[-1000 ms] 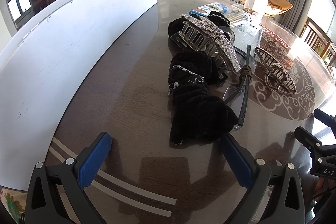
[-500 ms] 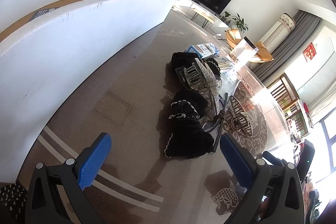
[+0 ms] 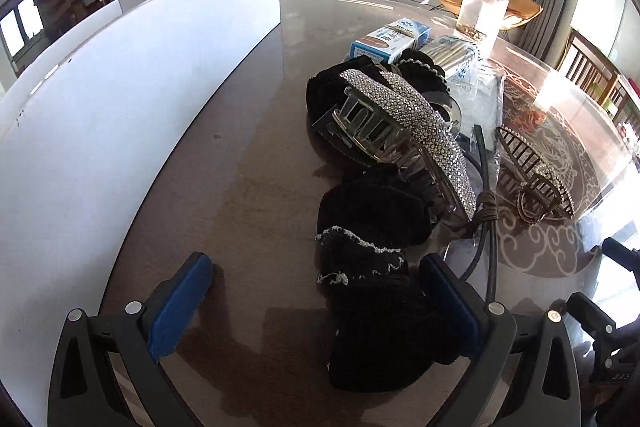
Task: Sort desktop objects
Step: 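Grasp the black velvet scrunchie with the left tool while the right grasps the pearl hair clip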
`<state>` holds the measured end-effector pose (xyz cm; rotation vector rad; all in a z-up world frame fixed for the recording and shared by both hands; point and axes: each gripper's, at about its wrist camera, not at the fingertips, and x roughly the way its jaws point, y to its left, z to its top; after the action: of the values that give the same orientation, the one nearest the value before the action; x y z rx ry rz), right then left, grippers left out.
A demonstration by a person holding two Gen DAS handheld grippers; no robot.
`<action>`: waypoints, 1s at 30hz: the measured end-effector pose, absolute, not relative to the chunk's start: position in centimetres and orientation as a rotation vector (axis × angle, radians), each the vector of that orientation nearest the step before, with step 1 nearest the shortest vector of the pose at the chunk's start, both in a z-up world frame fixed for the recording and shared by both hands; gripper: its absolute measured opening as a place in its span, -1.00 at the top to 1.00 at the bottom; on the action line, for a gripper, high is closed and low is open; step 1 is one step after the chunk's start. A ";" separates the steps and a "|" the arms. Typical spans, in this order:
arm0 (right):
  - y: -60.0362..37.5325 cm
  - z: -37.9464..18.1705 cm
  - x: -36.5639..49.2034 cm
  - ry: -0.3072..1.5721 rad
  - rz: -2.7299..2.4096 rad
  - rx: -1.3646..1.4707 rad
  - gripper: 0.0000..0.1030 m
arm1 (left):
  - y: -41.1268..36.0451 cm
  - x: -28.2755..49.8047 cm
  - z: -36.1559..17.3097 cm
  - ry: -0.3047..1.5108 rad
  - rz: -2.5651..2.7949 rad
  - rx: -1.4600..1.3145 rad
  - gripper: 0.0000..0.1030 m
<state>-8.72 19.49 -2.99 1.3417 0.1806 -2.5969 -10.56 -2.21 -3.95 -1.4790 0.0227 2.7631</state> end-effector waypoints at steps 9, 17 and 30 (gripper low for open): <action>19.5 -3.1 -8.8 0.181 -2.597 1.342 -1.00 | -2.6 -10.4 -3.9 0.002 2.788 -1.466 -1.00; 19.5 -3.1 -8.8 0.181 -2.597 1.342 -1.00 | -3.1 -9.6 -3.2 0.067 2.765 -1.360 0.00; 18.5 -2.9 -11.0 0.263 -2.477 1.329 -1.00 | -3.1 -8.7 -3.2 0.023 2.800 -1.340 0.32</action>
<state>-10.95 18.52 -2.90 1.3287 0.2635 -2.4772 -8.68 -3.07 -3.20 -1.3405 0.0230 2.7996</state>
